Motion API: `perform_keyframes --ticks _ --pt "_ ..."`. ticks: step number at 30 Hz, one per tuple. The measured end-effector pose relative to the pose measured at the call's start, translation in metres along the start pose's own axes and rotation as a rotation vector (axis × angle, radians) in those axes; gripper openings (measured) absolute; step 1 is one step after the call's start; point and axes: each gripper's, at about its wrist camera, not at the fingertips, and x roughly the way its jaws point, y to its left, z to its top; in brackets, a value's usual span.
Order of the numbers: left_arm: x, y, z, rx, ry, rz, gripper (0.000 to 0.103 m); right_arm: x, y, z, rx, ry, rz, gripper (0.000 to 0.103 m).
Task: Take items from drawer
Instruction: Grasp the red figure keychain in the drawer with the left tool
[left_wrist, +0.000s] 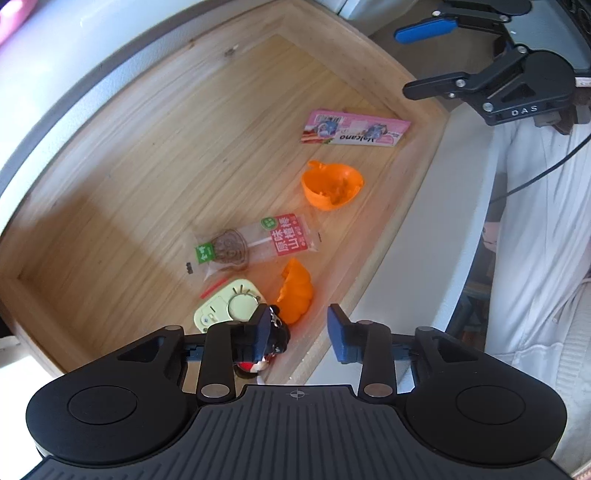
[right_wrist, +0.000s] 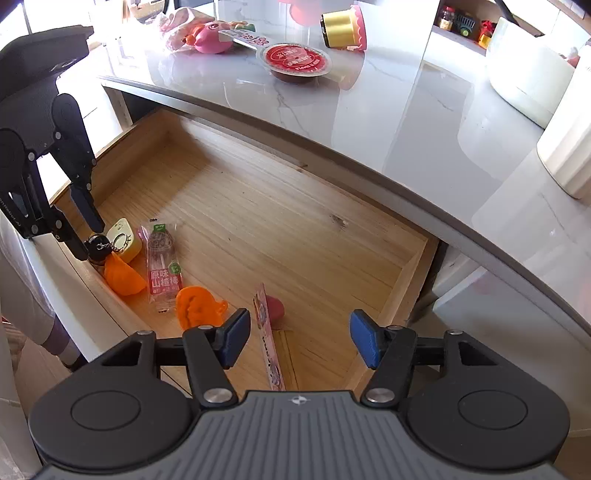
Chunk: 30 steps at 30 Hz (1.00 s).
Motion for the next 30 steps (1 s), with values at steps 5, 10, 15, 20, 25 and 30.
perform_keyframes --ticks 5,10,15,20,25,30 --pt "0.003 0.014 0.002 -0.071 -0.002 0.066 0.038 0.000 -0.003 -0.001 0.018 0.002 -0.010 0.064" --pt "0.014 0.010 -0.002 -0.061 0.055 0.059 0.035 -0.002 -0.004 -0.001 0.024 -0.004 -0.005 0.065" --pt "0.029 0.012 -0.003 -0.018 0.094 0.241 0.047 -0.002 -0.003 -0.001 0.020 -0.006 -0.010 0.067" --pt "0.030 0.025 -0.002 -0.060 0.041 0.283 0.039 -0.001 -0.005 -0.002 0.033 -0.001 -0.018 0.067" --pt "0.032 0.027 -0.009 -0.093 0.062 0.246 0.043 0.000 -0.004 -0.001 0.029 0.003 -0.018 0.067" --pt "0.036 0.026 -0.019 -0.079 0.104 0.246 0.035 0.002 -0.002 0.000 0.025 0.011 -0.022 0.070"
